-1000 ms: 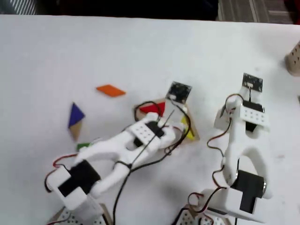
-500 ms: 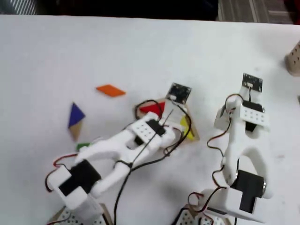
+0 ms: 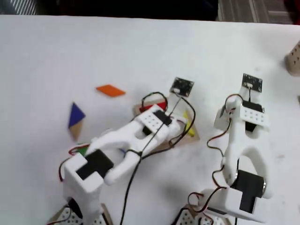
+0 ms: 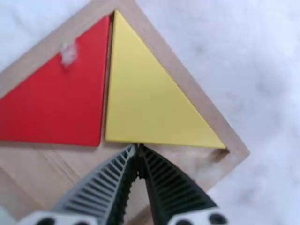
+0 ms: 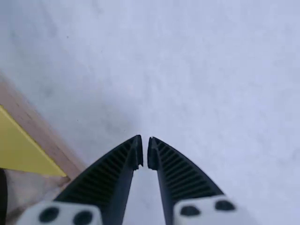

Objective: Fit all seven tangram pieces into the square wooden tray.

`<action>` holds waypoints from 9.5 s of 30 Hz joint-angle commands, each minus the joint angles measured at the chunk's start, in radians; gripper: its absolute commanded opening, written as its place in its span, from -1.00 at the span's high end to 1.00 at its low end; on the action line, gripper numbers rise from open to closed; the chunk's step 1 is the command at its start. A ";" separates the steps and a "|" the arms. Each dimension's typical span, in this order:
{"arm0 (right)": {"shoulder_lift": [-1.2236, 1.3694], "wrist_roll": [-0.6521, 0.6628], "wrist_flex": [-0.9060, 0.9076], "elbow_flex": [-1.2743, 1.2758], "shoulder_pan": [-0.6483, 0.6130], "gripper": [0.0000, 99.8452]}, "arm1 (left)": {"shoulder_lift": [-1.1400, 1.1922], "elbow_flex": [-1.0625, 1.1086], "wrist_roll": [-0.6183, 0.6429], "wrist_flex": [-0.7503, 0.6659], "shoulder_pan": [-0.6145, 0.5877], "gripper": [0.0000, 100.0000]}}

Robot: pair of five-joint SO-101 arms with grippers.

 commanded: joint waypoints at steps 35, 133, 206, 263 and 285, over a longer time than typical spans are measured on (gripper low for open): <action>-0.047 0.040 -0.008 -0.002 -0.030 0.95 | -1.001 0.575 -0.193 -0.034 -0.892 0.95; 0.519 -0.132 0.562 -0.944 -0.621 0.96 | -0.378 0.264 -0.044 -0.029 -1.224 0.60; 0.163 0.114 0.119 -0.149 -0.038 0.96 | -0.473 0.509 0.034 -0.302 0.025 0.96; 0.163 0.118 0.119 -0.147 -0.036 0.96 | -0.366 0.445 0.035 -0.166 -0.143 0.96; 0.163 0.120 0.119 -0.147 -0.038 0.96 | -0.476 0.453 0.037 -0.273 -0.085 0.96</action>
